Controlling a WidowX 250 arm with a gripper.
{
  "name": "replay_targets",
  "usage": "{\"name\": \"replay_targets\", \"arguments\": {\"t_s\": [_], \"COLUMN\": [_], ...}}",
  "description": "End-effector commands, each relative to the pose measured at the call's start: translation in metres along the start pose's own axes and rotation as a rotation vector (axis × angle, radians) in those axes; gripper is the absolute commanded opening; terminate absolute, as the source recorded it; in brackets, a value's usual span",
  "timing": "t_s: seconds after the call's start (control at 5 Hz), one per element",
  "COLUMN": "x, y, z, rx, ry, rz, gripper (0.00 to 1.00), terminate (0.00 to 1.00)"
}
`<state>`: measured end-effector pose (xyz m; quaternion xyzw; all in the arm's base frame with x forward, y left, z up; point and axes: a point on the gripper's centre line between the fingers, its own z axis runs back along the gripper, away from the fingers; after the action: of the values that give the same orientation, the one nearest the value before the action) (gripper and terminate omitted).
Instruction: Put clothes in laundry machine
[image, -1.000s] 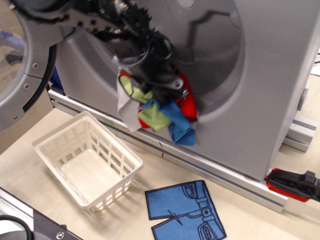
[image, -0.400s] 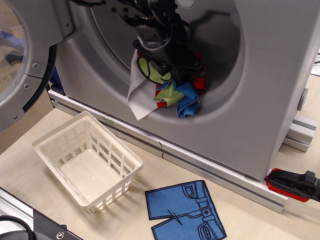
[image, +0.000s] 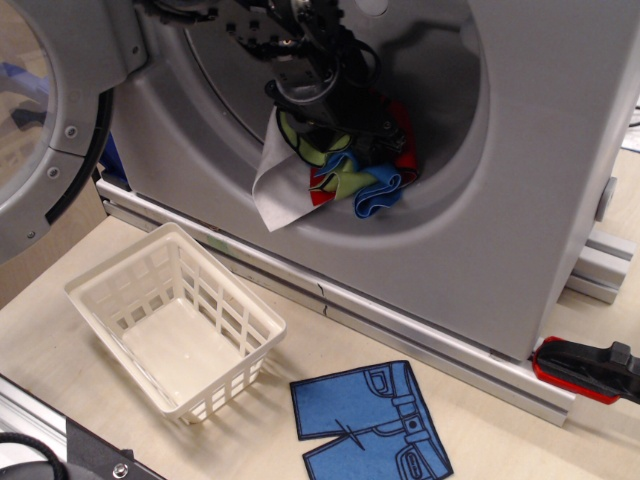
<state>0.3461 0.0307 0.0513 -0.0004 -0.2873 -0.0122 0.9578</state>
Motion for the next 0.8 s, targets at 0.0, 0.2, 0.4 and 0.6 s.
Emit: {"name": "replay_targets", "arguments": {"t_s": [0.0,0.2,0.4,0.6], "x": [0.003,0.006,0.014,0.014], "y": [-0.005,-0.012,-0.022,-0.03], "z": [0.042,0.056,0.072,0.082], "rx": [-0.053,-0.071,-0.106,-0.115], "ry": [-0.044,-0.032,-0.004,0.032], "rz": [-0.017,-0.012,0.001,-0.011], "gripper": [1.0,1.0,1.0,1.0], "terminate": [0.0,0.0,0.0,0.0]}}
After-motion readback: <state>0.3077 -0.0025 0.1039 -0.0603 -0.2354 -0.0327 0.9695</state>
